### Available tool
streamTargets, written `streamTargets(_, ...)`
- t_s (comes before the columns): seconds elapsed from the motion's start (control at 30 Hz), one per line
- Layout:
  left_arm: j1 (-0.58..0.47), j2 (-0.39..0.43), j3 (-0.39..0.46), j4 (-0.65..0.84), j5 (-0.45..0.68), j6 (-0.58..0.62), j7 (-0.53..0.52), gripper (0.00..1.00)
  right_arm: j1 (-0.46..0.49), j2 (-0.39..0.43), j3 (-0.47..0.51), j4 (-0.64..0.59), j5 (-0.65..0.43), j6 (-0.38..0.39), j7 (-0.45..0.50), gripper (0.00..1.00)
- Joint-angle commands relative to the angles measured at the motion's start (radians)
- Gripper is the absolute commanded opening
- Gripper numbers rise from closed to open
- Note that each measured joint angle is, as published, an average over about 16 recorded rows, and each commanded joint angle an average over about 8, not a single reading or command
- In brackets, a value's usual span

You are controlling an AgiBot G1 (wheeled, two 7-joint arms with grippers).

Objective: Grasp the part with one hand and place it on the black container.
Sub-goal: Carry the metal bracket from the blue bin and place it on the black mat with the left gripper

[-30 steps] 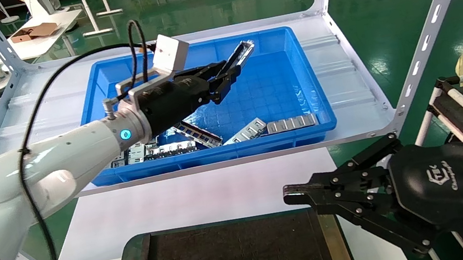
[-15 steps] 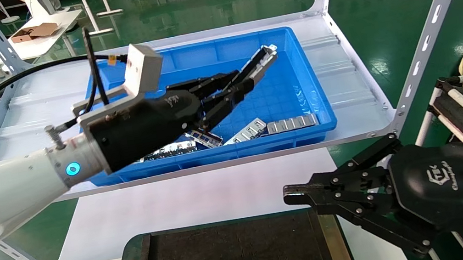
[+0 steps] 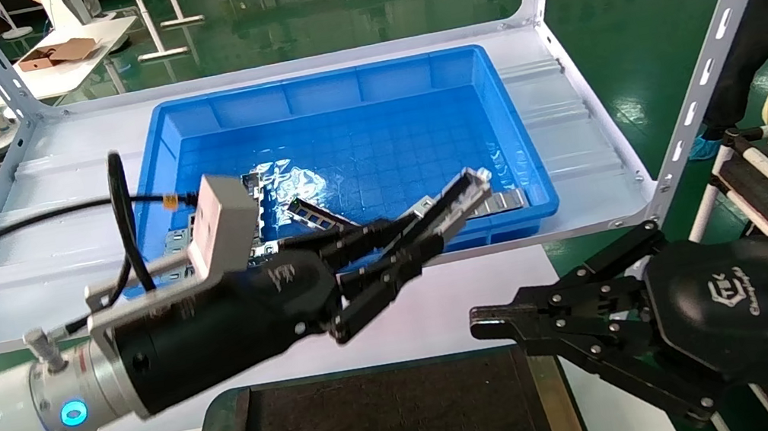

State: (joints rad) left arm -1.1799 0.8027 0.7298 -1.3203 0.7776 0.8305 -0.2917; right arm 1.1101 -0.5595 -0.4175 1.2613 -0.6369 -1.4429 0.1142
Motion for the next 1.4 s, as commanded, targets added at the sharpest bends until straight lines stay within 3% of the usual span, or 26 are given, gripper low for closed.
streamTargets(0.03,0.032,-0.017,0.000,-0.030,-0.011,-0.004,-0.007,0.00,0.000,0.000,0.000,0.000,0.000,0.000,0.000,0.00)
streamTargets(0.3,0.160,-0.036,0.028,-0.034,-0.030,-0.002,0.004,0.00,0.000,0.000,0.000,0.000,0.000,0.000,0.000,0.00)
streamTargets(0.57,0.304,-0.021,0.077,-0.034,0.001,-0.127,-0.001,0.00,0.000,0.000,0.000,0.000,0.000,0.000,0.000,0.00)
streamTargets(0.97,0.460,0.115,0.148,-0.019,0.043,-0.586,-0.092,0.00,0.000,0.000,0.000,0.000,0.000,0.000,0.000,0.00)
streamTargets(1.2,0.472,0.228,0.223,0.019,0.033,-0.871,-0.139,0.00,0.000,0.000,0.000,0.000,0.000,0.000,0.000,0.00)
streamTargets(1.4,0.444,0.322,0.281,0.078,-0.007,-1.029,-0.138,0.00,0.000,0.000,0.000,0.000,0.000,0.000,0.000,0.00)
